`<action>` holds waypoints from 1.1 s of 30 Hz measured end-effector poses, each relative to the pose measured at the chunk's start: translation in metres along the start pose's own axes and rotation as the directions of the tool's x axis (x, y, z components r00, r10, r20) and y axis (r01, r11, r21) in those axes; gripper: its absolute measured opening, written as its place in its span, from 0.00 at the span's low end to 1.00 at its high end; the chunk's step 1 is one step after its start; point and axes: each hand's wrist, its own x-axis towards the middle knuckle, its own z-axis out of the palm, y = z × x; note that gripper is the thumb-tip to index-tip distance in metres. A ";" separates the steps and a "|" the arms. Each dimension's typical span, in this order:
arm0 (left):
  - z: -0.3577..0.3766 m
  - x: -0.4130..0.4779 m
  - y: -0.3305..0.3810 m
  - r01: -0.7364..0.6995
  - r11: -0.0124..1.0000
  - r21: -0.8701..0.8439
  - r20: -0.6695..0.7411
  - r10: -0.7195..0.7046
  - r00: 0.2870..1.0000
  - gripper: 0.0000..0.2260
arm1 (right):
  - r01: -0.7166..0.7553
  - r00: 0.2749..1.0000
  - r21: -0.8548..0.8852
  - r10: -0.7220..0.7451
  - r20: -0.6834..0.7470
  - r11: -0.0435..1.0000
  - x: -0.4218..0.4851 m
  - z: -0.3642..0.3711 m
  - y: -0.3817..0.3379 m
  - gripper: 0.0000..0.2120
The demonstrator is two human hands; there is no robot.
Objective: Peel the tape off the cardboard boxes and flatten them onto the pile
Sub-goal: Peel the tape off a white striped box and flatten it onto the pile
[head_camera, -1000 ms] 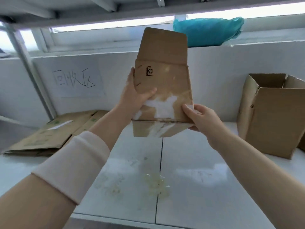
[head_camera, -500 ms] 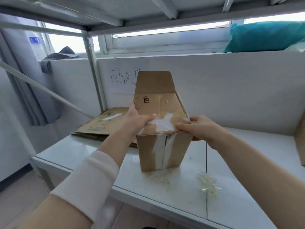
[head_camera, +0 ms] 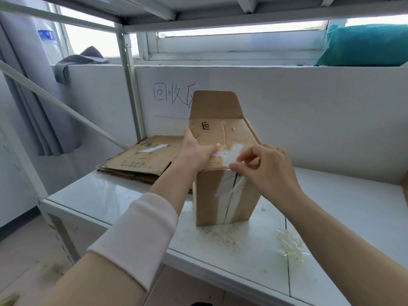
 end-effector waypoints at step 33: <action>0.007 -0.040 0.017 -0.628 0.242 0.739 0.502 0.423 0.754 0.21 | -0.413 0.881 0.316 0.462 -0.097 0.854 -0.066 0.054 0.033 0.26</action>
